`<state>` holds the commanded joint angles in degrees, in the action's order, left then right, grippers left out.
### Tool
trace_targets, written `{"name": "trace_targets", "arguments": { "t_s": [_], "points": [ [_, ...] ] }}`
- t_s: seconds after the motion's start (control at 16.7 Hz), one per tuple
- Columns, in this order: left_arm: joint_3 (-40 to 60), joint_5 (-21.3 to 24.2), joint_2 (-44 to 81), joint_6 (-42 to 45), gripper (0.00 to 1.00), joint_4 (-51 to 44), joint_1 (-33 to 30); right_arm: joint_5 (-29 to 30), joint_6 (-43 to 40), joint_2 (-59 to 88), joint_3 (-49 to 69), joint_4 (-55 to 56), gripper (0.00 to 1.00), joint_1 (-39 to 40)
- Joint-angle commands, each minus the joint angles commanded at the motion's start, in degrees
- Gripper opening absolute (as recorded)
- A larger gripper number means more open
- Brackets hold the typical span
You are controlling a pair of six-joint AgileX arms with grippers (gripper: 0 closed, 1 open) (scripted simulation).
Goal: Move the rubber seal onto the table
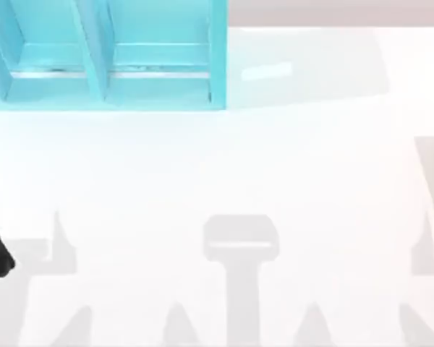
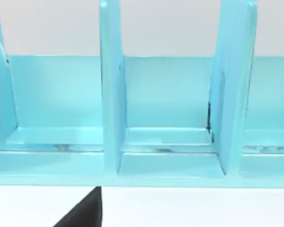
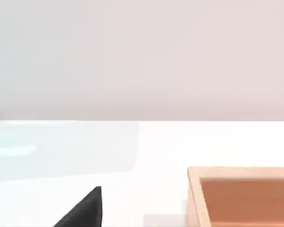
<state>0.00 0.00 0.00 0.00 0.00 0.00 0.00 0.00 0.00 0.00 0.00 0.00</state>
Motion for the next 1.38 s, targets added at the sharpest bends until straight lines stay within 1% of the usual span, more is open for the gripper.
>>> {"name": "trace_targets", "arguments": {
  "t_s": [0.24,0.48,1.14,1.38],
  "points": [
    [0.0,0.0,0.0,0.0,1.00,0.0,0.0,0.0,-0.6,1.7,1.6,-1.5,1.00,-0.7],
    [0.0,0.0,0.0,0.0,1.00,0.0,0.0,0.2,-4.2,12.4,11.6,-10.1,1.00,-4.5],
    [0.0,0.0,0.0,0.0,1.00,0.0,0.0,0.4,-20.2,66.6,53.9,-49.5,1.00,-20.4],
    [0.0,0.0,0.0,0.0,1.00,0.0,0.0,0.4,-24.9,82.7,66.7,-61.6,1.00,-25.3]
  ]
}}
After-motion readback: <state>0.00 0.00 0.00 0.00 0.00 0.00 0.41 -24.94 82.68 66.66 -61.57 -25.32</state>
